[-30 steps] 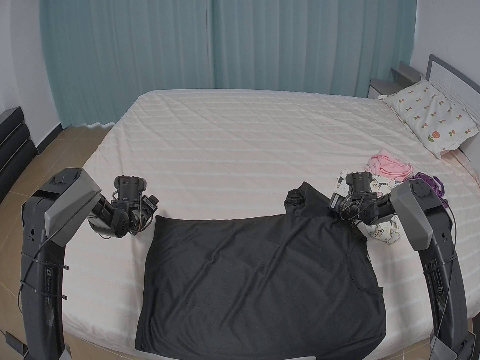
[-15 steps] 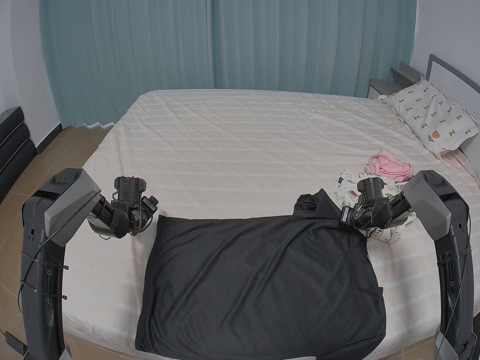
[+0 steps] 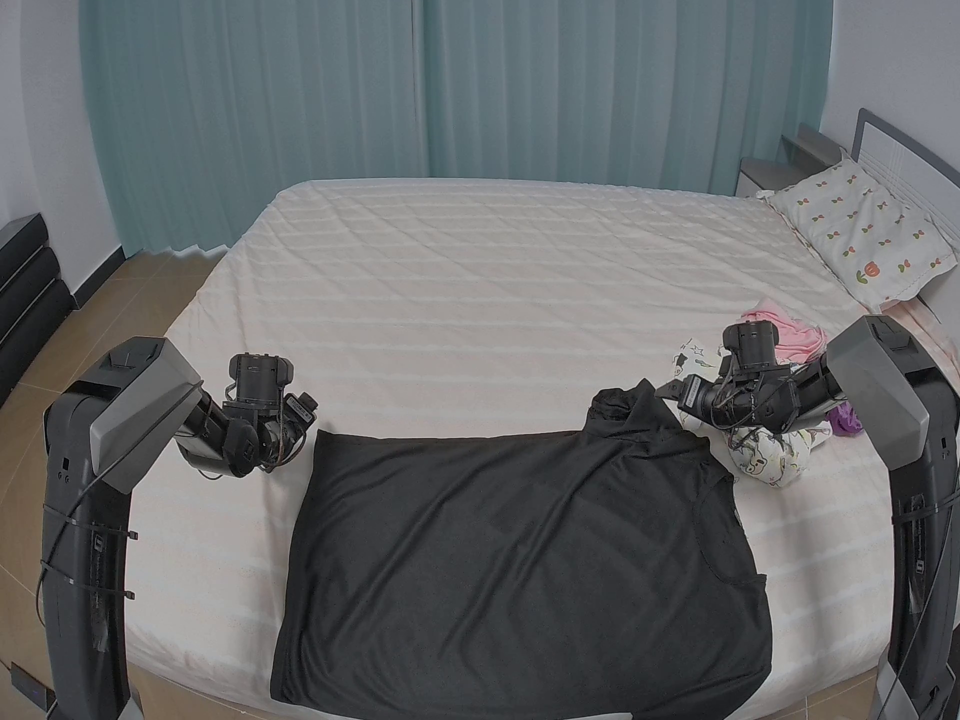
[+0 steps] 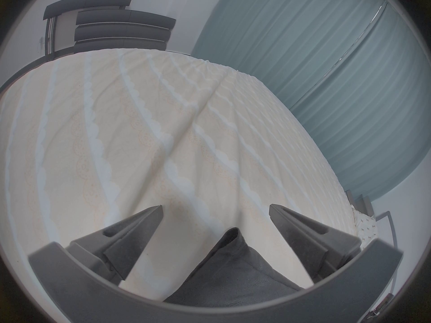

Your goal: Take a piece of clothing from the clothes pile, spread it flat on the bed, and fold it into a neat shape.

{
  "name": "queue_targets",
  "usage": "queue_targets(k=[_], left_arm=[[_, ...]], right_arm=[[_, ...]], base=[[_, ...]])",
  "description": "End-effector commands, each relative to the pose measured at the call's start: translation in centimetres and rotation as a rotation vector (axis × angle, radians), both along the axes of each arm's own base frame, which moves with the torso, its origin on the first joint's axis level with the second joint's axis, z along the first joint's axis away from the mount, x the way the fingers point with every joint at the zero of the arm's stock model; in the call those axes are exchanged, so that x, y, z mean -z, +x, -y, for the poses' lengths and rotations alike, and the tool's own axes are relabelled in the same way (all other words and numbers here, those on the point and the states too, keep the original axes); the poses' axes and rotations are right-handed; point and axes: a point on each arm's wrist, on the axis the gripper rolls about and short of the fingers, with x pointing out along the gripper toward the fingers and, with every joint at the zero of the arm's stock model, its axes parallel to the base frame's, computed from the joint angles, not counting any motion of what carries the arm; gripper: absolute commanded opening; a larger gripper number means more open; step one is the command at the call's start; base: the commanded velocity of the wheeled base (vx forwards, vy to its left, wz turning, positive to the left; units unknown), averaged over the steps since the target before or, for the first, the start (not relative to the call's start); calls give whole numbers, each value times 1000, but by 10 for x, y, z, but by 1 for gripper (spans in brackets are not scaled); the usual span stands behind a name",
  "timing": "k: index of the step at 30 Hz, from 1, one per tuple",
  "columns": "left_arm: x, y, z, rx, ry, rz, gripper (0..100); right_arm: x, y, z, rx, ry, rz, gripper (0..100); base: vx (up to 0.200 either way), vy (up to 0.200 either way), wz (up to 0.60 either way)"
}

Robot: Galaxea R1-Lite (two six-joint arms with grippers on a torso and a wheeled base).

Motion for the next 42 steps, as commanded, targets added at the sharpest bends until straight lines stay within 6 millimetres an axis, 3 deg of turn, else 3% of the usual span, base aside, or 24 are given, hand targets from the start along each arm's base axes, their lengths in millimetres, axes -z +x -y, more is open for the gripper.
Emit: queue_targets(k=[1,2,8,19,20,27,35,42], left_arm=[[2,0,1,1,0,-4,100],[2,0,1,0,-1,-6,100],[2,-1,1,0,-3,-10,100],[4,-2,1,3,-3,-16,100],[4,-2,1,2,-2,-16,100],[4,-2,1,2,-2,-16,100],[4,-2,1,3,-3,-16,100],[4,-2,2,12,-10,-12,100]], right_arm=[[-12,9,-19,-5,67,44,100],[10,19,-31,1,80,31,100],[45,41,-39,56,31,54,100],[69,54,-35,93,22,40,100],[70,55,-35,94,21,43,0],[57,59,-34,133,71,102,0],[14,72,-14,163,128,364,0],[30,71,-20,146,130,351,0]], base=[[0,0,0],[0,0,0],[0,0,0],[0,0,0],[0,0,0],[0,0,0],[0,0,0],[0,0,0]])
